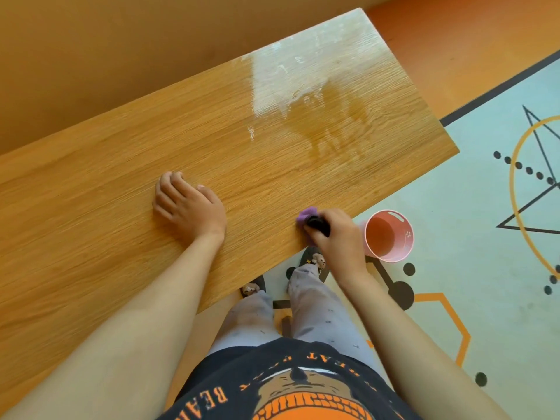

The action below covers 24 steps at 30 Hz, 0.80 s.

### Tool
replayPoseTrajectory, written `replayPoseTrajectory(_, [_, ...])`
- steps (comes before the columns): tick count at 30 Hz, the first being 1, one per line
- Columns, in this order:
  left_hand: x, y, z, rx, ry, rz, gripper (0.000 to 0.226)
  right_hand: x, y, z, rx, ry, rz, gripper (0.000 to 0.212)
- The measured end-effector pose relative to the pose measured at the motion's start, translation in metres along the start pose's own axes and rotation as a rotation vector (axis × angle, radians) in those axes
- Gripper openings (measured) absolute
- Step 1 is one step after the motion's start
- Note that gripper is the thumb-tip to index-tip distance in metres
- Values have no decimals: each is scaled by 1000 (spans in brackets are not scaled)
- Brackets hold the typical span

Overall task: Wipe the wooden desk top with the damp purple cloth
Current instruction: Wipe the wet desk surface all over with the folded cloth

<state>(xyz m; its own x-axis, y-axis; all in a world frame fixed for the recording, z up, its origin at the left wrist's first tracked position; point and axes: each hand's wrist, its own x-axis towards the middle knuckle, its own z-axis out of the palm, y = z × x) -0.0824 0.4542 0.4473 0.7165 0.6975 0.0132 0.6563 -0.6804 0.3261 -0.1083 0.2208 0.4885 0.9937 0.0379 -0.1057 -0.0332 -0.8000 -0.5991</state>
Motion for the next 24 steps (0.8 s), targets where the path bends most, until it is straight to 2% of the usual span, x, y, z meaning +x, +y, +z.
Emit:
replayPoseTrajectory(4, [0, 1, -1, 12, -3, -10, 43, 7, 7, -8, 18, -60, -43, 14])
replayPoseTrajectory(11, [-1, 2, 1, 41, 39, -14, 41, 94, 93, -87, 1, 145, 212, 22])
replayPoseTrajectory(16, [0, 5, 0, 49, 66, -26, 42, 115, 115, -114, -72, 173, 294, 19])
replayPoseTrajectory(18, [0, 6, -1, 52, 68, -25, 42, 100, 96, -100, -83, 112, 230, 16])
replayPoseTrajectory(24, [-2, 6, -1, 27, 90, -42, 42, 55, 17, -26, 3, -249, -216, 14])
